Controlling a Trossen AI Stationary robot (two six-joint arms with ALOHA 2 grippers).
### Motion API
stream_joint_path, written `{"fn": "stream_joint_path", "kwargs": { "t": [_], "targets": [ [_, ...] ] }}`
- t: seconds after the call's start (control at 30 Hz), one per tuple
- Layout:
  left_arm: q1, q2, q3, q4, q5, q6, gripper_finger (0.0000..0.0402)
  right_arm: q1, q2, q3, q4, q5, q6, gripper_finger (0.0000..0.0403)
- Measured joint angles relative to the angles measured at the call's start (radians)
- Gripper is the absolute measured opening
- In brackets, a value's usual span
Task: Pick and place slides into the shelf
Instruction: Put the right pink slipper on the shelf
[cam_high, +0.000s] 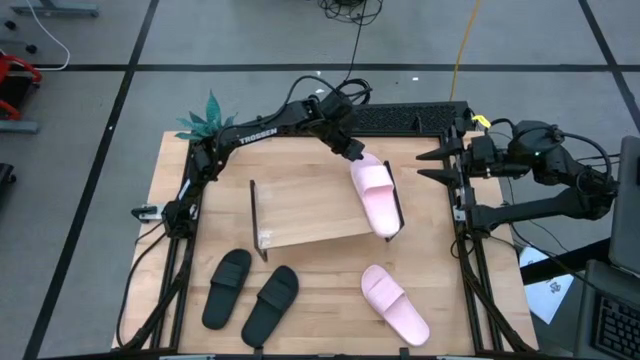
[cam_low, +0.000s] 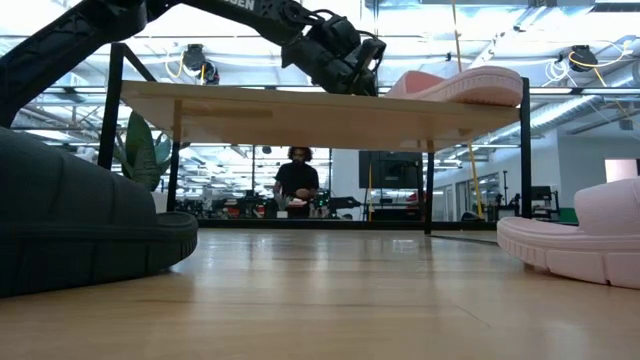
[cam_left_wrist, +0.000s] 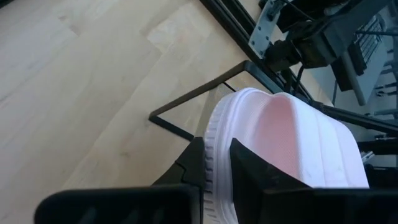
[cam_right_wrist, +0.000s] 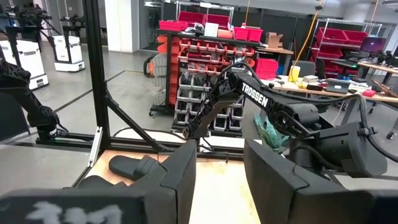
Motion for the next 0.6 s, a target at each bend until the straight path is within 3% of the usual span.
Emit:
{"fn": "stream_joint_path", "kwargs": {
  "t": [0.4, 0.6],
  "targets": [
    [-0.005, 0.051, 0.001, 0.017, 0.045, -0.002, 0.0044, 0.0, 0.005, 0.0, 0.001, 0.001, 0.0, 0.0125],
    [-0.006, 0.052, 0.001, 0.034, 0.059, -0.012, 0.009, 0.0, 0.008, 0.0, 0.001, 0.0, 0.0, 0.0125]
  ]
}}
